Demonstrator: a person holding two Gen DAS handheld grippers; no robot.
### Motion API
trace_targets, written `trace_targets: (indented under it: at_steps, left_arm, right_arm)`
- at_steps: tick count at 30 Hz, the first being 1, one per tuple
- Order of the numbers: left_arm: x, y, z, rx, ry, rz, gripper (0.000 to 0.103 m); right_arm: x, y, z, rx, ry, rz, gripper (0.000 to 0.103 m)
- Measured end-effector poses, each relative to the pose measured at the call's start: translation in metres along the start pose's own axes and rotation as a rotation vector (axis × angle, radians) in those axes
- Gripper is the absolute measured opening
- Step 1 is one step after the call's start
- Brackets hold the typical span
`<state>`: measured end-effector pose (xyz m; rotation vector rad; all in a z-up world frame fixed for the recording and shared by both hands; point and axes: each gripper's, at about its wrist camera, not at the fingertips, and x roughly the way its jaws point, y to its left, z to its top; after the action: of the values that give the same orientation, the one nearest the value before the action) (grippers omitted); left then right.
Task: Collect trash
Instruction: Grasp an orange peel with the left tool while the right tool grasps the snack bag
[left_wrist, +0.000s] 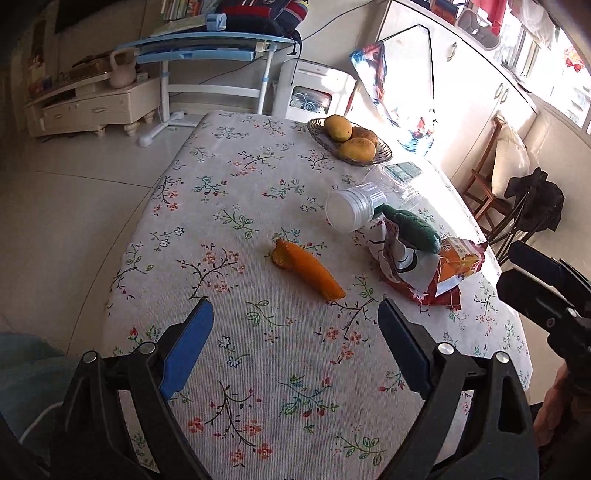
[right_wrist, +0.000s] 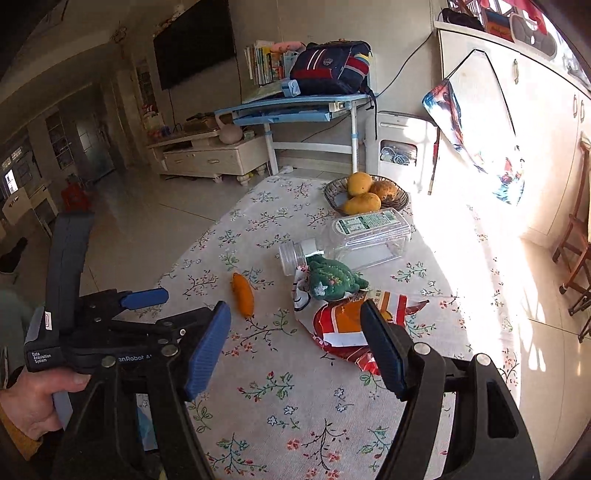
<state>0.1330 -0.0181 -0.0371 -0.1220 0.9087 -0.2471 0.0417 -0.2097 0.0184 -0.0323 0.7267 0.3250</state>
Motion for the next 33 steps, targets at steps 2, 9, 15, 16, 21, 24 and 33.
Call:
trace_targets:
  at_steps: [2, 9, 15, 16, 21, 24, 33]
  left_arm:
    - [0.011, -0.005, 0.008, 0.015, 0.005, 0.009, 0.087]
    - [0.042, -0.004, 0.026, 0.02, 0.036, 0.033, 0.087]
    - [0.06, -0.011, 0.026, 0.067, 0.066, 0.04, 0.078]
    - [0.063, -0.011, 0.025, 0.069, 0.073, 0.038, 0.071]
    - [0.06, -0.012, 0.019, 0.115, 0.057, 0.034, 0.036]
    - [0.054, -0.01, 0.012, 0.128, 0.068, 0.013, 0.021]
    - [0.016, -0.003, -0.023, 0.135, 0.058, -0.073, 0.014]
  right_arm:
    - [0.018, -0.004, 0.003, -0.034, 0.037, -0.02, 0.07]
    - [0.069, -0.023, -0.002, -0.094, 0.19, -0.049, 0.07]
    - [0.071, -0.018, -0.011, -0.114, 0.252, 0.014, 0.051]
    - [0.068, -0.019, -0.011, -0.098, 0.25, 0.032, 0.048]
    - [0.055, -0.031, -0.009, 0.063, 0.231, 0.164, 0.041]
    - [0.046, -0.034, -0.014, 0.146, 0.219, 0.236, 0.039]
    - [0.009, -0.031, -0.029, 0.265, 0.13, 0.332, 0.023]
